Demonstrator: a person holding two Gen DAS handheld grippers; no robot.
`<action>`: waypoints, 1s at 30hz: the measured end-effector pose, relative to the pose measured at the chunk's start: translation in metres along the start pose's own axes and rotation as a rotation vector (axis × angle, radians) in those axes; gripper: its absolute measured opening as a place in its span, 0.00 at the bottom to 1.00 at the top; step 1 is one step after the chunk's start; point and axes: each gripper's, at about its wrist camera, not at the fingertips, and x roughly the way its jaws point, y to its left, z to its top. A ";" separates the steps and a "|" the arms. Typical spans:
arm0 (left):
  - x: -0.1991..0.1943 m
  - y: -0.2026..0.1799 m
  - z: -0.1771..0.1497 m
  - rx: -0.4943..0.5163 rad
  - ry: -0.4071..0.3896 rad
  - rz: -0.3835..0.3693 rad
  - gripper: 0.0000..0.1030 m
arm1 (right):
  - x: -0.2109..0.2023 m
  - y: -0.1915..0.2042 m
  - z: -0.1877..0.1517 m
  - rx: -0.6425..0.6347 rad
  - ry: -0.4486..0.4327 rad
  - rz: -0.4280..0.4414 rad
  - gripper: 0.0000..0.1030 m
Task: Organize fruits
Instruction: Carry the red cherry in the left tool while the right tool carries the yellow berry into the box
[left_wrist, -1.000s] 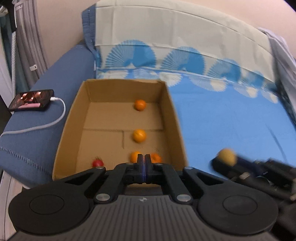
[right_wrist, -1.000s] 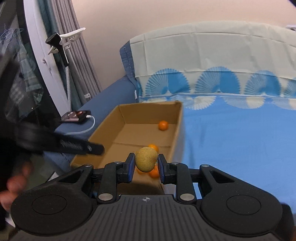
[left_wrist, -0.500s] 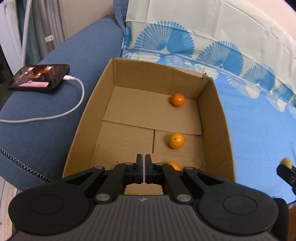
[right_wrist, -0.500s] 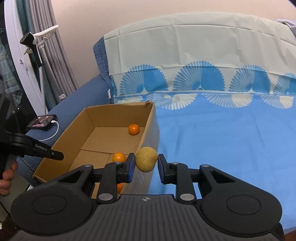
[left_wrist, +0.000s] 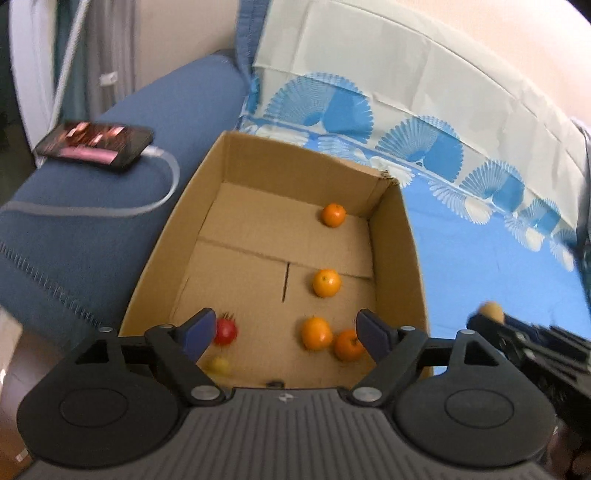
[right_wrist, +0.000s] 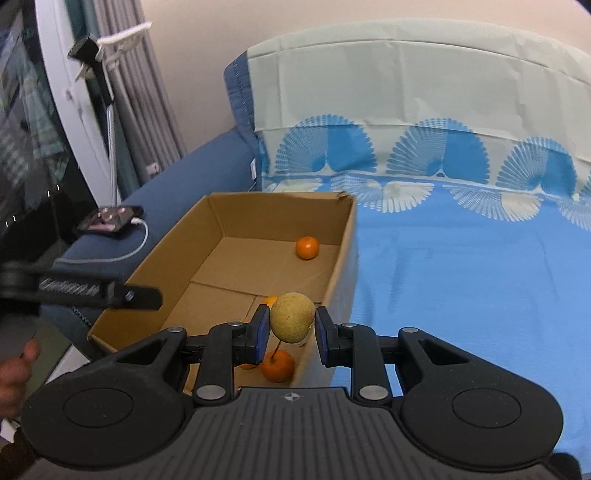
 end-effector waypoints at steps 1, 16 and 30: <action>-0.002 0.005 -0.003 -0.016 0.004 0.000 0.84 | 0.002 0.005 0.002 -0.010 0.010 -0.006 0.26; -0.030 0.103 -0.025 -0.187 -0.099 -0.078 0.86 | 0.047 0.091 0.015 -0.048 0.215 -0.082 0.26; -0.032 0.135 -0.032 -0.245 -0.124 -0.140 0.86 | 0.092 0.126 0.006 -0.101 0.330 -0.192 0.26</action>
